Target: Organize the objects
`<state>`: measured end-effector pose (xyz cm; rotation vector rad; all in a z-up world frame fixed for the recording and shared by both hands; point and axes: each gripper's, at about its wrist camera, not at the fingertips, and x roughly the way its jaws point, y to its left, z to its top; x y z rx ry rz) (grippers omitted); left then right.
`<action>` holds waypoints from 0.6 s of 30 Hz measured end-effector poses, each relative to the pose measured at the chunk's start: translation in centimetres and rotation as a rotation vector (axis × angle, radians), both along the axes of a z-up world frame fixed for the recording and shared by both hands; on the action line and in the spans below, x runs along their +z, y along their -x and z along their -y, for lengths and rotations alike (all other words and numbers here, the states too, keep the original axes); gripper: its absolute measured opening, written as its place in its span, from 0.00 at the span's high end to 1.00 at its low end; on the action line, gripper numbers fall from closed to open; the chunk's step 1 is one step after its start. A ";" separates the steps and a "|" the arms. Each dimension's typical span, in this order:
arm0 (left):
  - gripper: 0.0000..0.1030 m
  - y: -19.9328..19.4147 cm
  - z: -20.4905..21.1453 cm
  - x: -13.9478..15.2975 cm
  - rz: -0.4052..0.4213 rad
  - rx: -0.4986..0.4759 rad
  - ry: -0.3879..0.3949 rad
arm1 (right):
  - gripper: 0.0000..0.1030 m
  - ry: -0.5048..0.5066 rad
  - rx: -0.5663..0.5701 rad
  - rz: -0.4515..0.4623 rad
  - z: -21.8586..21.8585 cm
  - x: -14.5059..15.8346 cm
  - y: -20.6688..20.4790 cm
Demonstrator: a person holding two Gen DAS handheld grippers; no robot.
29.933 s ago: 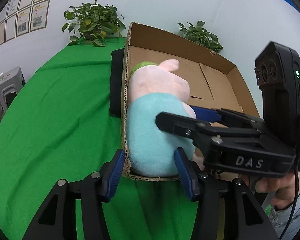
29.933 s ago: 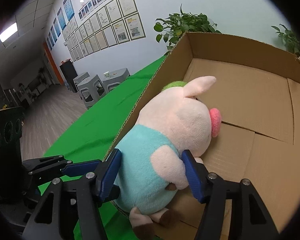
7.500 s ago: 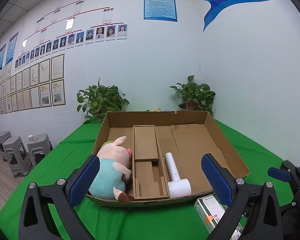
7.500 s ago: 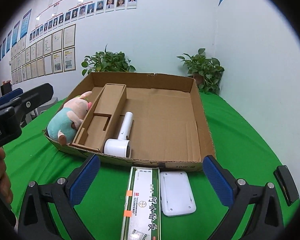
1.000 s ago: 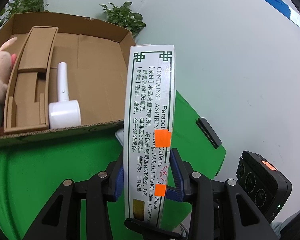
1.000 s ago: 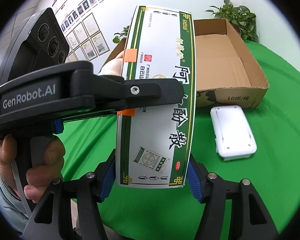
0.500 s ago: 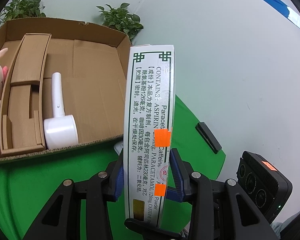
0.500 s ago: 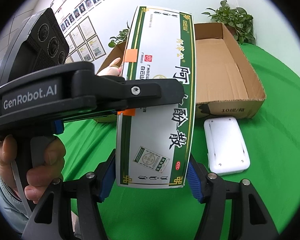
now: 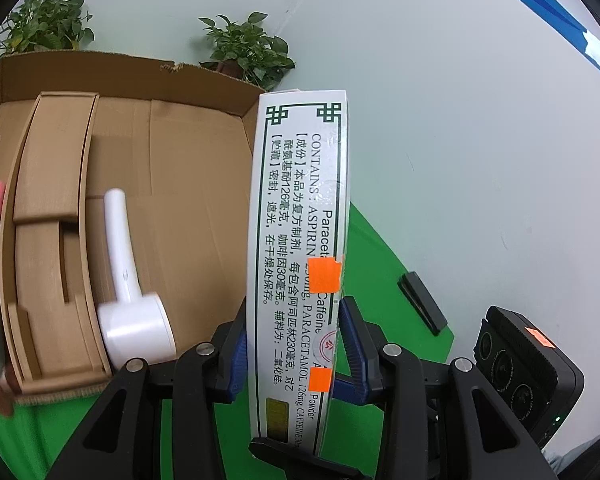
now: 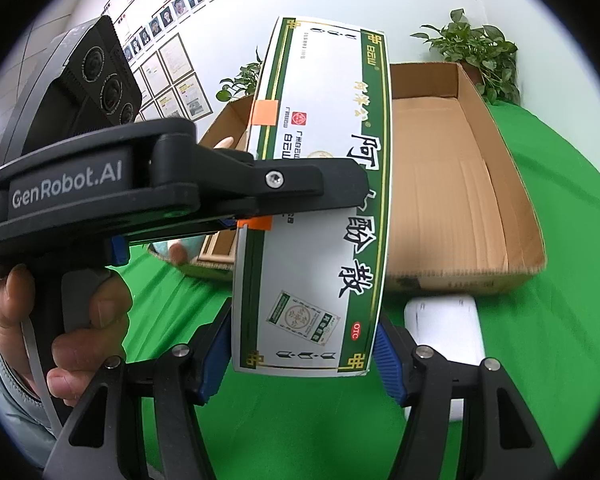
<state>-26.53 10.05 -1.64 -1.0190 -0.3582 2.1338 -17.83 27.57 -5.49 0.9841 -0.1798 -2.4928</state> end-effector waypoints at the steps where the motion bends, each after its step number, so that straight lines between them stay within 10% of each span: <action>1: 0.63 0.5 0.0 0.2 0.003 0.001 -0.004 | 0.40 -0.005 0.001 -0.002 -0.1 0.2 0.6; 18: 0.63 12.0 -0.5 -2.8 0.187 0.063 0.034 | 0.40 0.025 0.059 0.161 -1.1 -1.4 9.5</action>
